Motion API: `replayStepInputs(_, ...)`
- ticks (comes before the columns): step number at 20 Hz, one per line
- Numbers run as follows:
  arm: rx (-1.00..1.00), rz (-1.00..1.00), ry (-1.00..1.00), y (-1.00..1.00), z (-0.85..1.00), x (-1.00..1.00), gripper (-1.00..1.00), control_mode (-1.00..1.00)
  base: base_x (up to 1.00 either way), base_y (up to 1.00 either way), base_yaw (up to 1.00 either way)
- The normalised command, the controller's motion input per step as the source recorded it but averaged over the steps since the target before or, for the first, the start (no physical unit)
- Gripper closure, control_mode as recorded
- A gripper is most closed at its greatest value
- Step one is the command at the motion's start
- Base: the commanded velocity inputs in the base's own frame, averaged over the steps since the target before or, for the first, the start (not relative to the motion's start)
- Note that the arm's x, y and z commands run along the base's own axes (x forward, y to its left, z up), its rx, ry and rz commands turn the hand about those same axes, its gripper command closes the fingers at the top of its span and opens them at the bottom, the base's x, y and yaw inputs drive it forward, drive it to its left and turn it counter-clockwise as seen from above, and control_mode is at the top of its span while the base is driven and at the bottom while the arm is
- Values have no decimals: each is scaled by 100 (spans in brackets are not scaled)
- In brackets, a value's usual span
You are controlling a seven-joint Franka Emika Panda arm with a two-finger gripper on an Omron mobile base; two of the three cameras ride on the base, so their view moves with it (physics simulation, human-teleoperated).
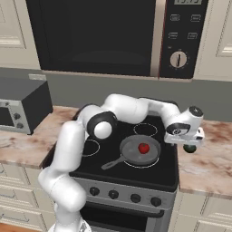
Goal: Put the squash and tomato in the pan. Then turn on the front right burner and set the heat to medium.
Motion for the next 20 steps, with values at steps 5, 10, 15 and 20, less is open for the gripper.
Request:
replayStepInputs(5,3,-12,2,-10,0,34,-100,-100,0,0,0)
replayStepInputs(10,8,-12,0,-15,0,24,-100,-100,0,0,0)
replayStepInputs(15,8,-6,0,-33,-1,4,-100,-100,0,0,0)
replayStepInputs(20,1,0,0,-34,0,3,-100,-100,0,0,0)
